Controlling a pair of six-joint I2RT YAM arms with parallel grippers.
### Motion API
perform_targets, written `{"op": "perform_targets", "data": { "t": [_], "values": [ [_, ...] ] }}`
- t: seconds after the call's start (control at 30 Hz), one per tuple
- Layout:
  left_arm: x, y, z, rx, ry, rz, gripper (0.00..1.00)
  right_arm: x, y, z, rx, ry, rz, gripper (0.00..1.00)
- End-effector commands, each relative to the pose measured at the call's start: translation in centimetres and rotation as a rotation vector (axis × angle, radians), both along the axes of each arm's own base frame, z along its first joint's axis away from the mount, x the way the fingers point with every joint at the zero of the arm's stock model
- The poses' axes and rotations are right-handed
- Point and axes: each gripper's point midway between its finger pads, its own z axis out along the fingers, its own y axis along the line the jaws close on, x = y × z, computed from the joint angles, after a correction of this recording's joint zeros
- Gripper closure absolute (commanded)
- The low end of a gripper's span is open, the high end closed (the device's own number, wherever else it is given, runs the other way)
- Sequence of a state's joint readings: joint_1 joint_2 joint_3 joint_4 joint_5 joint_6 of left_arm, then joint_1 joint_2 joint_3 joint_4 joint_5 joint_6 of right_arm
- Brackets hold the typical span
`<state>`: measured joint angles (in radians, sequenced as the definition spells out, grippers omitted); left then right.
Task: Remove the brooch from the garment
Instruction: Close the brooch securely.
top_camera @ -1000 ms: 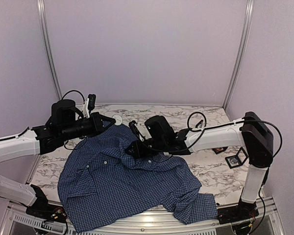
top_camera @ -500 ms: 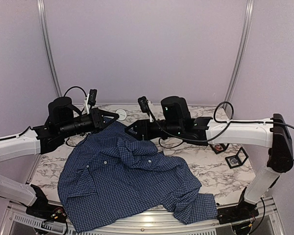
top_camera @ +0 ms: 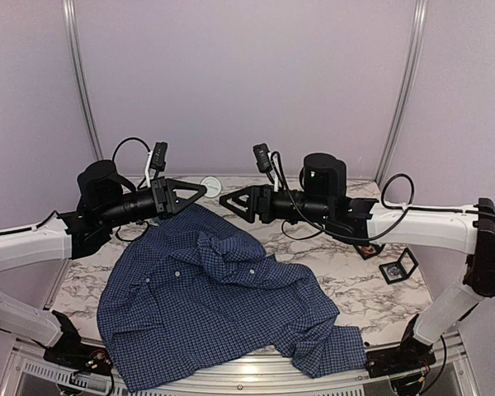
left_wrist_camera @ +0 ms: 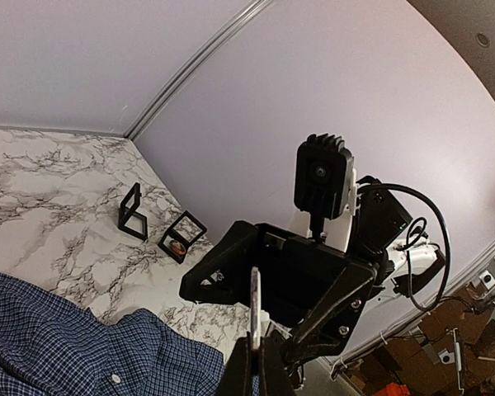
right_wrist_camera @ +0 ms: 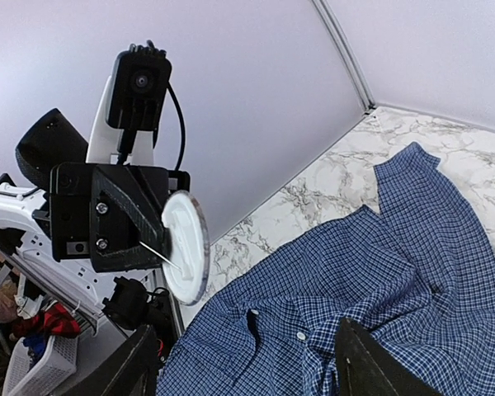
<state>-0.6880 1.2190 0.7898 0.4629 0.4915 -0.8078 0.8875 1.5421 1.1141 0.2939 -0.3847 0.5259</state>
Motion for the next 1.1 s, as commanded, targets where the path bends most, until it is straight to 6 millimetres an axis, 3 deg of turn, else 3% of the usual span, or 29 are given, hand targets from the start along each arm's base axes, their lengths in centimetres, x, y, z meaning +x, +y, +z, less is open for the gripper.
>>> {"op": "perform_targets", "data": {
  "t": [0.0,0.27,0.7,1.07],
  "values": [
    [-0.9,-0.7,1.2,-0.051,-0.050,-0.077,1.00,-1.3,-0.4,4.0,0.120,-0.076,0.069,0.31],
    [-1.7,-1.1,1.3,-0.058,-0.077,-0.127,1.00,-2.2,-0.6,5.9,0.176,-0.115,0.110,0.41],
    [-2.6,-2.1,1.3,-0.035,-0.113,-0.167,1.00,-2.7,0.1,6.0,0.181,-0.104,0.163,0.58],
    [-2.8,-2.7,1.3,-0.017,-0.125,-0.170,1.00,-3.1,0.4,5.5,0.171,-0.095,0.185,0.66]
  ]
}}
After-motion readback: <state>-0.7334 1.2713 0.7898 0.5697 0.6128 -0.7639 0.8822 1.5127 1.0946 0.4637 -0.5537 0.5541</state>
